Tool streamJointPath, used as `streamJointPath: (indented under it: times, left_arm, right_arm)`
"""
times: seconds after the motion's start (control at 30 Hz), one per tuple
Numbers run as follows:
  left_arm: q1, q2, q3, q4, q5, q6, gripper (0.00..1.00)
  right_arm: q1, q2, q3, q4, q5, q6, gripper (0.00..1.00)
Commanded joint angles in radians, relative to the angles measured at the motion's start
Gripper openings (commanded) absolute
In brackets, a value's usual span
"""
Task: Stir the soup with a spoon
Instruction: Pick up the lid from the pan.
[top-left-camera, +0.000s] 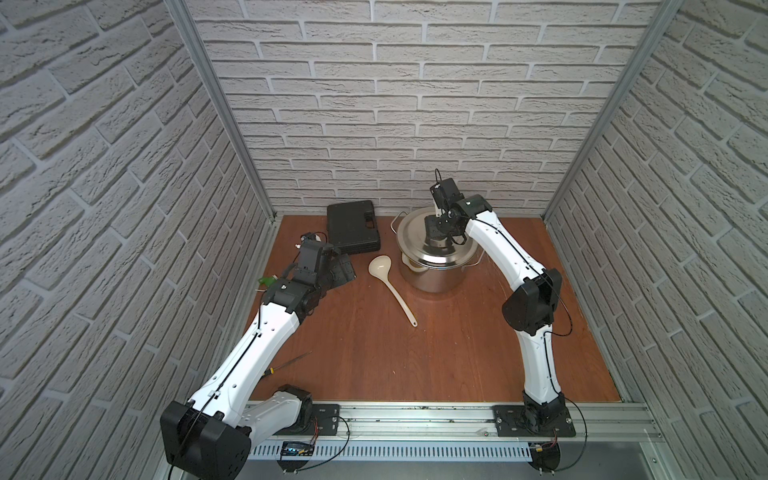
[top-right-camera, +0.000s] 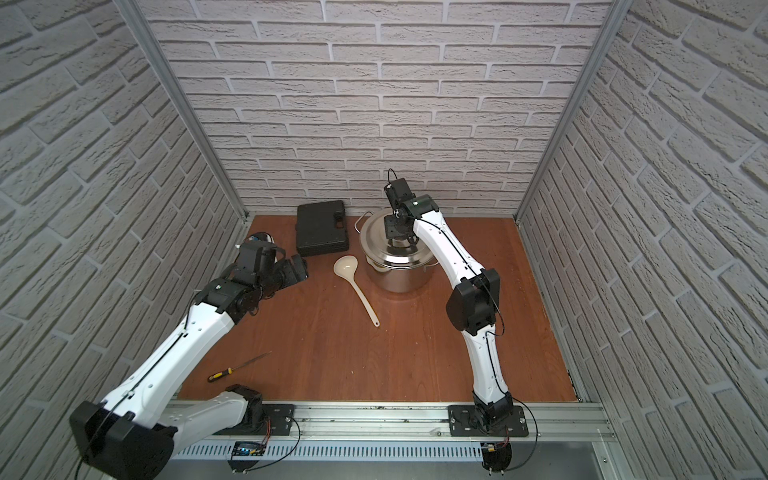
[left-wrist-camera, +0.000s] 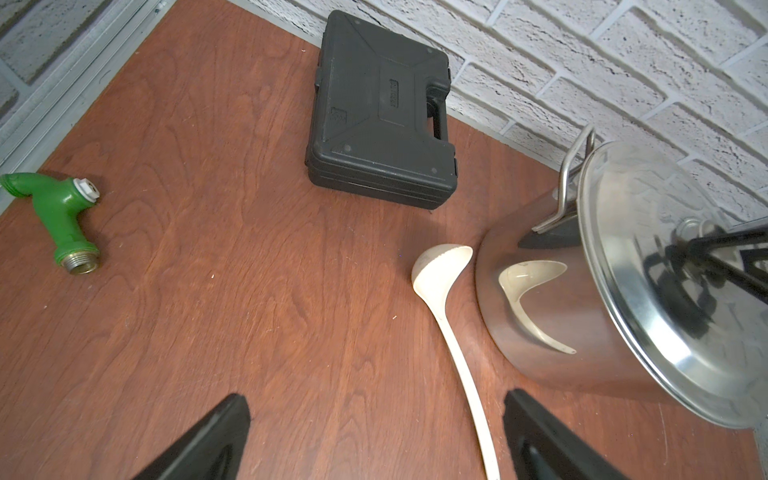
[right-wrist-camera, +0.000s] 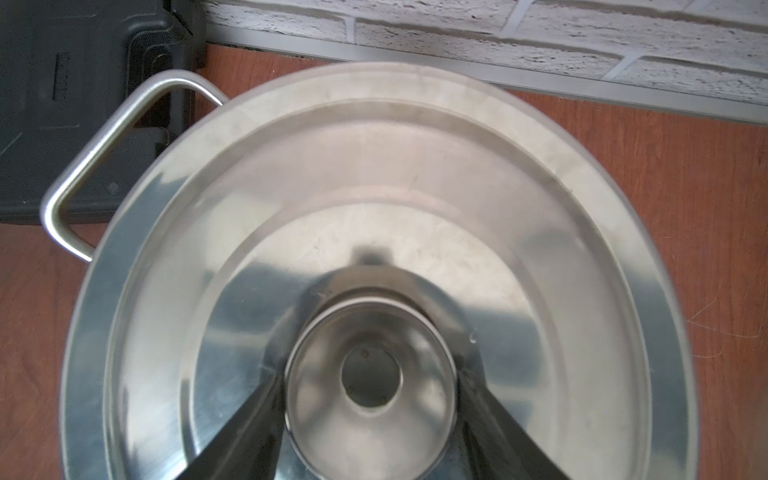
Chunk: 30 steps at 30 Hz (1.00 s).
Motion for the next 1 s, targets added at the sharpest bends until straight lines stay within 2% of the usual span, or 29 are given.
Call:
streamJointPath:
  times: [0.0,0.17,0.47,0.6,0.8,0.97]
  left_arm:
    - [0.007,-0.017,-0.019,0.011,0.000,-0.007,0.98]
    - [0.007,-0.021,-0.019,0.006,-0.004,-0.009,0.98]
    - [0.006,-0.008,-0.023,0.019,-0.004,-0.018,0.98]
    - [0.005,-0.007,-0.025,0.025,-0.005,-0.023,0.98]
    - [0.004,-0.021,-0.041,0.033,-0.008,-0.035,0.98]
    - [0.001,-0.035,-0.058,0.037,-0.014,-0.047,0.98]
  right_arm:
    - [0.005,0.023,0.014,0.030,0.007,0.006,0.67]
    - [0.005,0.037,0.021,0.026,0.012,0.010,0.63]
    - [0.005,0.010,0.021,0.038,0.001,0.001,0.24]
    - [0.005,-0.038,0.023,0.068,-0.016,-0.018,0.13]
    - [0.005,-0.090,0.075,0.076,-0.035,-0.046,0.02]
    - [0.005,-0.124,0.119,0.070,-0.024,-0.063,0.02]
